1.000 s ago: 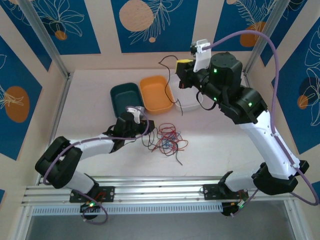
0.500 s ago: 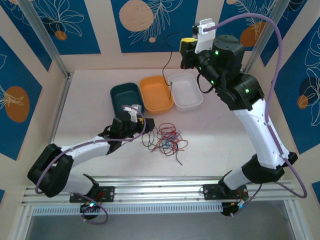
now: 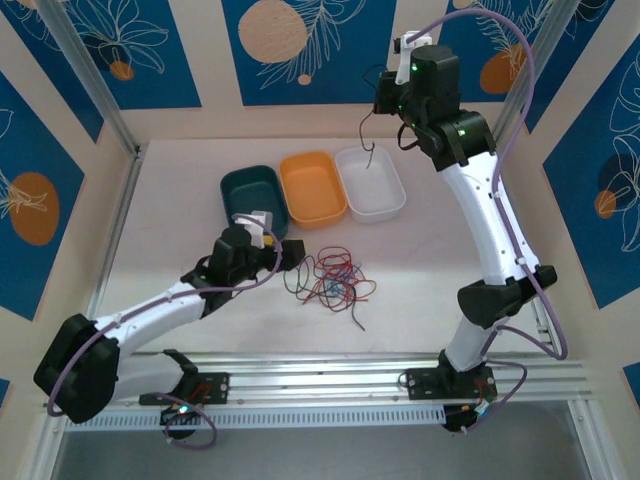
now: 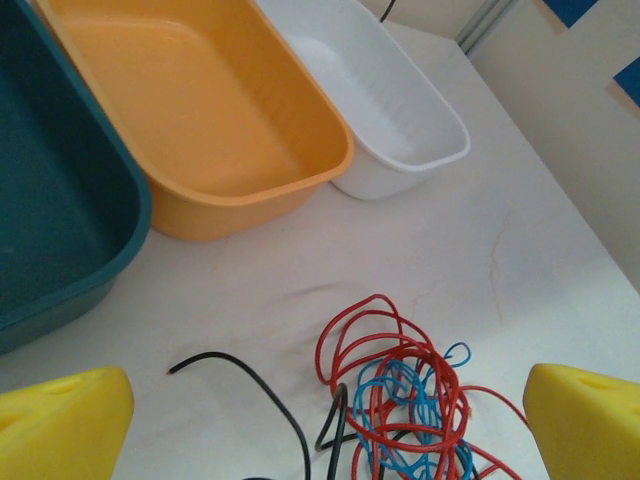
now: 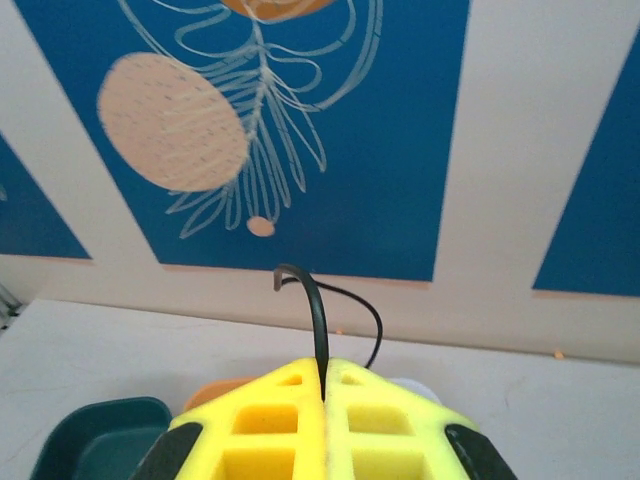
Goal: Untangle the cables
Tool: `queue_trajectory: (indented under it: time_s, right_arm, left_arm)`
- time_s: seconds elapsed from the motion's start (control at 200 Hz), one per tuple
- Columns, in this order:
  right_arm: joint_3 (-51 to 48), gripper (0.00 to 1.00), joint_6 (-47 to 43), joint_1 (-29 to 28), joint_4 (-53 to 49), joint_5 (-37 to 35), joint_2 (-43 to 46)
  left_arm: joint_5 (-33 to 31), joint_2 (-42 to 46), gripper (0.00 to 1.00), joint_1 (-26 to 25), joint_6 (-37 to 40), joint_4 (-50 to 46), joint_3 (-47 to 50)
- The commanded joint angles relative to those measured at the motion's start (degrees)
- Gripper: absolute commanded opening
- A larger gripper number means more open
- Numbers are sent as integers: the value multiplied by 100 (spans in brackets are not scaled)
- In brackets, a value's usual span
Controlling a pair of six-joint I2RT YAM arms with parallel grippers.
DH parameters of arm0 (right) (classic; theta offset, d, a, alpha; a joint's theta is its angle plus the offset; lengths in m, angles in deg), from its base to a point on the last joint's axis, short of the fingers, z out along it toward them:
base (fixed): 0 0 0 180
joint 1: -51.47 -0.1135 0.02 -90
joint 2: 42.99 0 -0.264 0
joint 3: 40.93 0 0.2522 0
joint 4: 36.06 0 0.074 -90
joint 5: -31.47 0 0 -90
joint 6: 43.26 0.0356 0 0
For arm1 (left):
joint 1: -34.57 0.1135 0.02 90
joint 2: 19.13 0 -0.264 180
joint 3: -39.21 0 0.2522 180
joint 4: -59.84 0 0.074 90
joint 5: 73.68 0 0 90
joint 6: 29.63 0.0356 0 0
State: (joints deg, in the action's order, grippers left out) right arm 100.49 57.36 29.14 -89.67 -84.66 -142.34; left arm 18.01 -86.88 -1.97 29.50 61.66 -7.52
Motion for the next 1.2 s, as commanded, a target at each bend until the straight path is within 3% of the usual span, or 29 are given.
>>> queue_trajectory:
  time_s: [0.0,0.515,0.825,1.195]
  right_arm:
    - [-161,0,210,178,-75,49,-113]
    - [-1148,0,528,430,-316,54,-769]
    - [-1054,0,879,551,-482,472,-1581]
    - [-1061,0,1490,737,-1146,230,-2232]
  left_arm:
    - [-238,171,100,-41,204,-297,45]
    - [-424,297,100,-41,211,-459,85]
    - [-433,355,100,-43,196,-584,114]
    - [-451,381,100,-40,198,-635,138]
